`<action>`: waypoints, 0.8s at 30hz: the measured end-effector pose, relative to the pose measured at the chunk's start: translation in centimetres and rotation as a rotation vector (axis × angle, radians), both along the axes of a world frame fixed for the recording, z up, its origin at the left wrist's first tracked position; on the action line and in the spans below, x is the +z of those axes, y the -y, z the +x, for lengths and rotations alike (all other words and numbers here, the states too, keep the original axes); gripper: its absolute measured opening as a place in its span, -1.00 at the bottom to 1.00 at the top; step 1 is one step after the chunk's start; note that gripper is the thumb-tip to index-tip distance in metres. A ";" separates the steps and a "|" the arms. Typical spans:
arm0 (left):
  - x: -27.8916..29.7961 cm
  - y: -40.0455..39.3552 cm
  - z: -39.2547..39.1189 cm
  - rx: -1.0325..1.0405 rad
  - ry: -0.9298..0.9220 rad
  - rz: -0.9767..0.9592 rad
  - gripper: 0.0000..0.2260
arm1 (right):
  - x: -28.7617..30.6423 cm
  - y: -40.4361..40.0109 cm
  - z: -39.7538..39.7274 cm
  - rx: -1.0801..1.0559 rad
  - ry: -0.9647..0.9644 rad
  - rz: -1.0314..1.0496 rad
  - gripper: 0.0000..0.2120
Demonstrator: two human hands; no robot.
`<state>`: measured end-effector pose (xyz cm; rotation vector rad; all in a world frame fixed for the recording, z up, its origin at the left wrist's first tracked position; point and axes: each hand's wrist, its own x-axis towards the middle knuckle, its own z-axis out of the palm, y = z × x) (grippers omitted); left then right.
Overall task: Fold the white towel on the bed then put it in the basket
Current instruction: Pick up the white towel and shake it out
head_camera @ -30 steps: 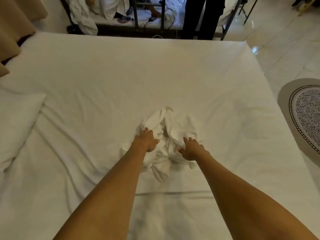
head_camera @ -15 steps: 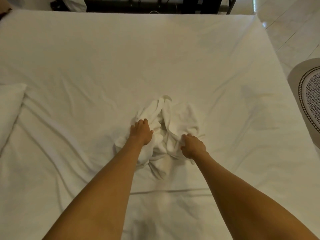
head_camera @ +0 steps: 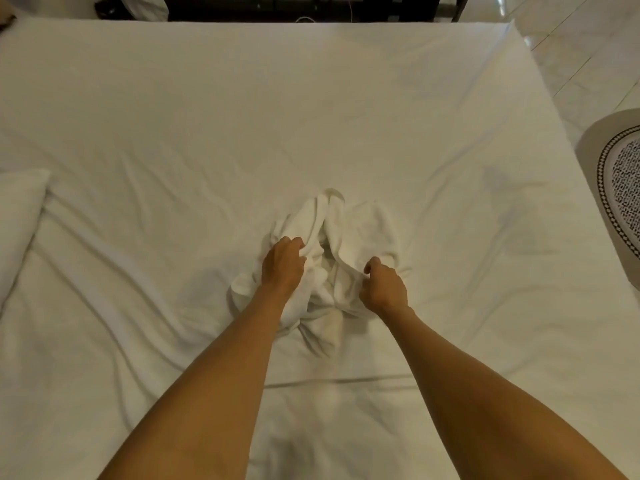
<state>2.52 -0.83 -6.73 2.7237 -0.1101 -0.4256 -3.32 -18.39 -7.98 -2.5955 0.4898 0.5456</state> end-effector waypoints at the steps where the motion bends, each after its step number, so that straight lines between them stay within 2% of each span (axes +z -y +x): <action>1: 0.2 -0.1 0.0 0.011 0.006 -0.005 -0.81 | 0.1 0.1 -0.1 -0.001 0.001 -0.009 -0.75; 7: 1.8 -0.6 -0.1 0.036 0.096 0.049 -0.89 | 2.1 0.6 0.1 0.047 0.026 -0.217 -0.86; 10: 3.3 -0.8 0.3 0.048 0.097 0.082 -0.86 | 4.3 1.4 0.3 0.002 0.081 -0.333 -0.69; 12: 4.6 -1.0 0.7 0.061 0.092 0.103 -0.80 | 5.8 1.9 0.7 -0.023 0.106 -0.375 -0.67; 15: 6.5 -2.1 1.4 0.090 0.065 0.141 -0.69 | 7.9 2.3 0.9 -0.078 0.104 -0.368 -0.79; 18: 8.9 -3.3 1.8 0.118 0.020 0.092 -0.79 | 10.2 2.2 0.5 -0.103 0.119 -0.325 -0.89; 24: 16.2 -3.1 1.5 0.130 0.109 -0.016 -0.73 | 16.5 3.6 0.3 -0.117 0.269 -0.332 -0.82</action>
